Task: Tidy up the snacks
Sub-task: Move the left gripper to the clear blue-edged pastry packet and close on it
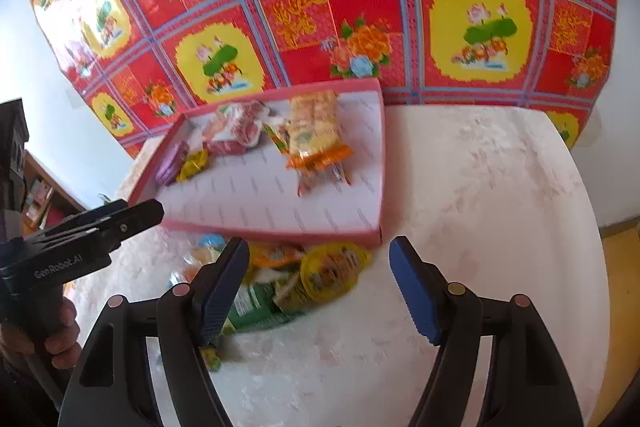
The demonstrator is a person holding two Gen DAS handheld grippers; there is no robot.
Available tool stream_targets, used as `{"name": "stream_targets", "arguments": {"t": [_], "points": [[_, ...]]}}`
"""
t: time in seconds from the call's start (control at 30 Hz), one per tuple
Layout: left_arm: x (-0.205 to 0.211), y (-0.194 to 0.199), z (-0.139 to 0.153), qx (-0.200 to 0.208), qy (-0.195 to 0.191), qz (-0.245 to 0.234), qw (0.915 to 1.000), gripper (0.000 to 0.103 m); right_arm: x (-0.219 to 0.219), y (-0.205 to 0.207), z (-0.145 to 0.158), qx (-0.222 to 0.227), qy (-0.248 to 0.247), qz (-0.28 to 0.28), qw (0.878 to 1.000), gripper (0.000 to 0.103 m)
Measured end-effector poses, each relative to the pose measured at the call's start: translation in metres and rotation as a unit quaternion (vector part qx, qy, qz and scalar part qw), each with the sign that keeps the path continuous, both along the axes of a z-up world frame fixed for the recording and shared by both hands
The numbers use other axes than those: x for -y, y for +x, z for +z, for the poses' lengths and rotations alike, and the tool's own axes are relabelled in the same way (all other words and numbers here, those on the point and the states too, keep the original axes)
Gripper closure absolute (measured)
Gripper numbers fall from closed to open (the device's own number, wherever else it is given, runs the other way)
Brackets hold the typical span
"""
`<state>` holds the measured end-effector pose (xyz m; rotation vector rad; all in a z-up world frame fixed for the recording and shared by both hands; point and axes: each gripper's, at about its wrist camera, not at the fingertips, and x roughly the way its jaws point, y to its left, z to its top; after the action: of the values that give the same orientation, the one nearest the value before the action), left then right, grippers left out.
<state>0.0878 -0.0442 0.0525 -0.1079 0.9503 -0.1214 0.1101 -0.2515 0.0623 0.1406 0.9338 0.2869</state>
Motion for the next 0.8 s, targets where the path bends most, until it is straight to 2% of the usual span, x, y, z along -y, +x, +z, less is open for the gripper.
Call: {"name": "stream_targets", "arguments": {"t": [0.53, 0.7, 0.8], "points": [[0.029, -0.011, -0.027, -0.036, 0.022, -0.03, 0.9986, 0.024, 0.012, -0.02, -0.018, -0.026, 0.017, 0.003, 0.999, 0.029], [0.036, -0.013, -0.03, -0.032, 0.031, -0.033, 0.9985, 0.025, 0.014, -0.022, -0.019, -0.028, 0.025, 0.007, 0.999, 0.029], [0.039, -0.014, -0.031, -0.029, 0.034, -0.036, 0.9984, 0.032, 0.016, -0.022, -0.02, -0.031, 0.029, 0.008, 0.999, 0.029]]}}
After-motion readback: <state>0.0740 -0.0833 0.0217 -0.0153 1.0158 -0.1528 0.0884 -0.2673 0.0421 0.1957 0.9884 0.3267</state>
